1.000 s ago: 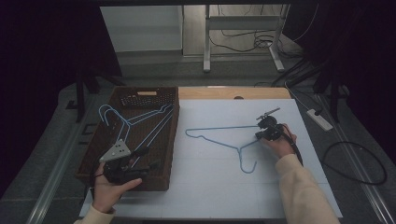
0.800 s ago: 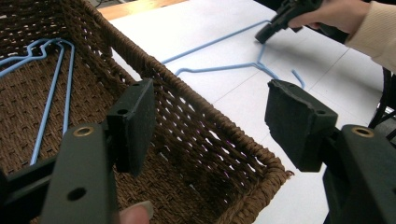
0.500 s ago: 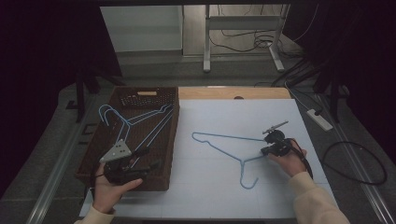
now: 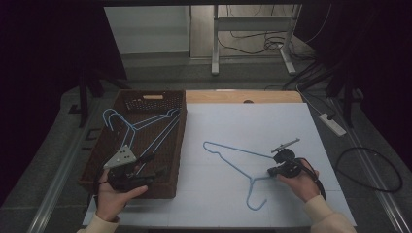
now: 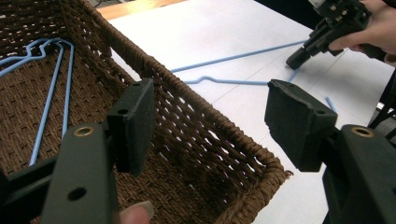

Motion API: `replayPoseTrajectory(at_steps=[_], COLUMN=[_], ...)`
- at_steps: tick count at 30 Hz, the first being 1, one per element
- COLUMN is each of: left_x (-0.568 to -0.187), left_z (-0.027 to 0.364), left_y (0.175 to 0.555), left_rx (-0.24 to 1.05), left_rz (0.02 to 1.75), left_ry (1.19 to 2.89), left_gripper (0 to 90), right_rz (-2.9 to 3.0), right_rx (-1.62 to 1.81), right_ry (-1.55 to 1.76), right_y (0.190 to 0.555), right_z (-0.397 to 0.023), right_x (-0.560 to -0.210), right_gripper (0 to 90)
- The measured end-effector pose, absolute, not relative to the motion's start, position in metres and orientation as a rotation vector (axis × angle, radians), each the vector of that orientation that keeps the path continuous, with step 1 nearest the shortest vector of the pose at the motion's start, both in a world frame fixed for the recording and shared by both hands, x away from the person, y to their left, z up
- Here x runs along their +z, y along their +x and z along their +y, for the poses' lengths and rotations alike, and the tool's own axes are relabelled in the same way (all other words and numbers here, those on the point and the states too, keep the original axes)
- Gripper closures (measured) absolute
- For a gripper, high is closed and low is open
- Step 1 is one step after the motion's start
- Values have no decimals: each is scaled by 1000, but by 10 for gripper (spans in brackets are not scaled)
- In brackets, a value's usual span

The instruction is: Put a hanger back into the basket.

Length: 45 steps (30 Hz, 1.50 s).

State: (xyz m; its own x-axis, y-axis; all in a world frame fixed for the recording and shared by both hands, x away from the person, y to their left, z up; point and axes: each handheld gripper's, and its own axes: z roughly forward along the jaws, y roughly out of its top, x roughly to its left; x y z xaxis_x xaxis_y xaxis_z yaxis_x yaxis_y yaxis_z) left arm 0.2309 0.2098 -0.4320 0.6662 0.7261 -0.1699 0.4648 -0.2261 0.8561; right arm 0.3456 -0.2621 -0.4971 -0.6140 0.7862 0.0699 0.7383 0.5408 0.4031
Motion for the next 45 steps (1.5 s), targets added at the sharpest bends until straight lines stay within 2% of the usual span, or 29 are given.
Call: replayPoseTrajectory(at_steps=[6,12,17,33,38,45], left_x=[-432,-432,-432,-431,-431,-432], left_z=[209,209,208,211,212,211], left_y=[231,231,231,230,230,230], left_rx=[324,323,323,324,326,325], left_rz=[936,935,932,930,930,931], left_ry=[1878,1879,1880,1875,1872,1876], left_gripper=[350,351,351,352,353,353], right_rz=[2683,2665,2717,2791,2754,2675], right_rx=[602,714,802,846,834,837], right_ry=[1282,1218,1044,897,918,975], right_y=[339,348,367,403,411,427], right_z=[-258,-244,-190,-106,-101,-114], right_x=[-496,-488,-480,-508,-513,-514], right_gripper=[900,900,900,900,900,900])
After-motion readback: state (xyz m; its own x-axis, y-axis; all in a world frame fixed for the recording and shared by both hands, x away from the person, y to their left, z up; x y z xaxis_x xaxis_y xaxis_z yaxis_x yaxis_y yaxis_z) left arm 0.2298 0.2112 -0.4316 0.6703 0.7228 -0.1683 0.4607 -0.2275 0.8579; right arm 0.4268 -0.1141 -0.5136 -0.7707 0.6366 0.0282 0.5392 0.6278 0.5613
